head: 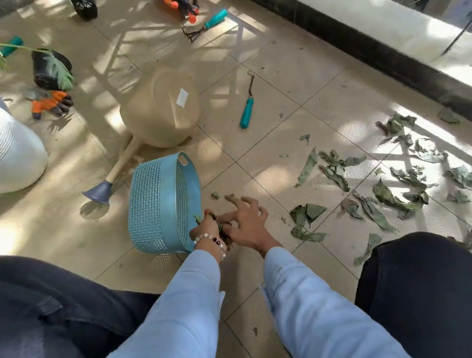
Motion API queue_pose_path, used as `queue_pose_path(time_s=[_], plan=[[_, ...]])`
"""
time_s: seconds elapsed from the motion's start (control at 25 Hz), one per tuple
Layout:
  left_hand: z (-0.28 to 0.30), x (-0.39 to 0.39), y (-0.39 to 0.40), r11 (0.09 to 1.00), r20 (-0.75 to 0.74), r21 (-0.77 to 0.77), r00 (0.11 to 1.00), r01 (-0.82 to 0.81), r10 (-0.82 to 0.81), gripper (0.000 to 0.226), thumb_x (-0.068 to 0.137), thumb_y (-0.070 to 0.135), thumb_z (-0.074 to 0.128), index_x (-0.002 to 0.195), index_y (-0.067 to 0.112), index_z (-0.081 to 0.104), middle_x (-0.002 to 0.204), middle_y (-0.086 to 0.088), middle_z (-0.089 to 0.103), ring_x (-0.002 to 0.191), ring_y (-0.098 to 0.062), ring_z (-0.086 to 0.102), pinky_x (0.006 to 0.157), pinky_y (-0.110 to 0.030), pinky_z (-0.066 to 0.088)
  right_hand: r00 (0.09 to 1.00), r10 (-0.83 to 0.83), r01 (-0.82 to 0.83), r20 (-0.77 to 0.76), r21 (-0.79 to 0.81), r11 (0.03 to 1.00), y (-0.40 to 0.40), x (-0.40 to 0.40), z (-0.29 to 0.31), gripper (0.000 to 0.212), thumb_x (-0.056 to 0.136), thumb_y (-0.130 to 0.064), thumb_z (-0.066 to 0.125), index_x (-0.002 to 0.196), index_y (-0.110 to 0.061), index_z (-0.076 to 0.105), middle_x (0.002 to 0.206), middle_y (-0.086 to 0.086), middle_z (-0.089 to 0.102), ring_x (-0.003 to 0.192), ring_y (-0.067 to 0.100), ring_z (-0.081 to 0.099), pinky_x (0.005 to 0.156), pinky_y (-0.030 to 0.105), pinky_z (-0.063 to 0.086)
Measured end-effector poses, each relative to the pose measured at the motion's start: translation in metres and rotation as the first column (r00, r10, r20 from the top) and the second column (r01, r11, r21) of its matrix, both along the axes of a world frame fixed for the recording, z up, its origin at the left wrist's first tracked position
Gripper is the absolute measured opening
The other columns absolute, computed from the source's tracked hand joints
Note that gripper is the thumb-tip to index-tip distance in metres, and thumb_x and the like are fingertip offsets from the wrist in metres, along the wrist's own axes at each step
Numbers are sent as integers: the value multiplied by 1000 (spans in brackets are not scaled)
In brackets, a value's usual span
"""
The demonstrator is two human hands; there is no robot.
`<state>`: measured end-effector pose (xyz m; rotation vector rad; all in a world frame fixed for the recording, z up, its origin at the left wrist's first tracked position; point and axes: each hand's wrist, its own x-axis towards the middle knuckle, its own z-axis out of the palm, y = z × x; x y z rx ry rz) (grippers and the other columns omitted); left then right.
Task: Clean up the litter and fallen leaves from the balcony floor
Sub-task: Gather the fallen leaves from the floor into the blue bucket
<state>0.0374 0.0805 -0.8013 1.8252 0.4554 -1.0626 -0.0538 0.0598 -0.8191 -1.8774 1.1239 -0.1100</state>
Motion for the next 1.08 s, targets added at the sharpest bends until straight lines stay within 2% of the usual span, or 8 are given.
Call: queue_pose_path(time_s=[0.08, 0.16, 0.32, 0.52, 0.68, 0.84, 1.0, 1.08], plan=[[-1, 4, 0, 999, 10, -41, 1000, -1, 1, 30, 89, 32, 66, 89, 4, 56, 60, -8, 64, 47, -20, 59, 48, -27, 51, 891, -382, 258, 247, 416, 872, -12, 2, -4, 26, 84, -21, 53, 95, -20, 76, 139, -4, 49, 133, 19, 34, 103, 40, 27], [-2, 7, 3, 998, 8, -48, 999, 32, -32, 32, 93, 29, 62, 73, 5, 54, 39, -2, 48, 27, -14, 39, 35, -16, 32, 781, -602, 490, 165, 436, 755, -32, 2, -18, 24, 86, -13, 52, 92, -12, 75, 118, 0, 65, 122, 22, 51, 93, 33, 42], [-11, 9, 15, 996, 40, -25, 996, 82, -81, 31, 93, 30, 62, 82, 1, 60, 49, -6, 48, 28, -14, 39, 33, -16, 31, 980, -90, 74, -178, -95, 993, -51, 30, -58, 57, 87, 0, 45, 141, -19, 42, 148, 17, 31, 133, 39, 29, 109, 45, 32], [-16, 14, 11, 994, 68, -38, 992, 105, -102, 36, 90, 35, 65, 98, 0, 61, 58, -7, 51, 32, -14, 42, 34, -17, 34, 897, 294, -402, -329, -334, 852, -44, 35, -73, 53, 98, -14, 37, 149, -15, 24, 156, 10, 20, 143, 36, 17, 116, 43, 19], [-6, 4, 2, 986, 9, -104, 991, 132, -131, 34, 93, 35, 62, 75, 6, 59, 53, -4, 46, 30, -11, 37, 35, -15, 30, 930, 26, -180, -365, -394, 901, -37, -27, -75, 33, 98, -8, 35, 125, 2, 50, 127, 17, 49, 117, 33, 47, 91, 39, 44], [9, -23, -25, 973, -13, -128, 981, 192, -195, 37, 94, 35, 60, 70, 6, 59, 52, -5, 46, 29, -12, 36, 36, -14, 30, 924, -156, 20, -348, -364, 931, -46, -62, -62, 20, 87, 3, 48, 98, 4, 63, 103, 18, 59, 104, 31, 54, 70, 29, 35], [24, -78, -73, 932, -23, -187, 947, 310, -319, 36, 93, 34, 61, 72, 5, 58, 51, -5, 46, 29, -13, 34, 36, -15, 30, 770, -596, 478, -226, -416, 774, -53, -107, -56, 39, 80, 4, 52, 113, -8, 68, 114, 17, 62, 110, 34, 50, 83, 34, 40], [33, -104, -93, 897, -28, -224, 918, 380, -396, 36, 94, 33, 59, 70, 6, 57, 47, -4, 46, 27, -13, 33, 36, -13, 29, 752, -534, 409, -387, -362, 838, -43, -118, -63, 37, 87, -11, 50, 121, -19, 61, 133, 10, 49, 122, 34, 40, 97, 43, 35]])
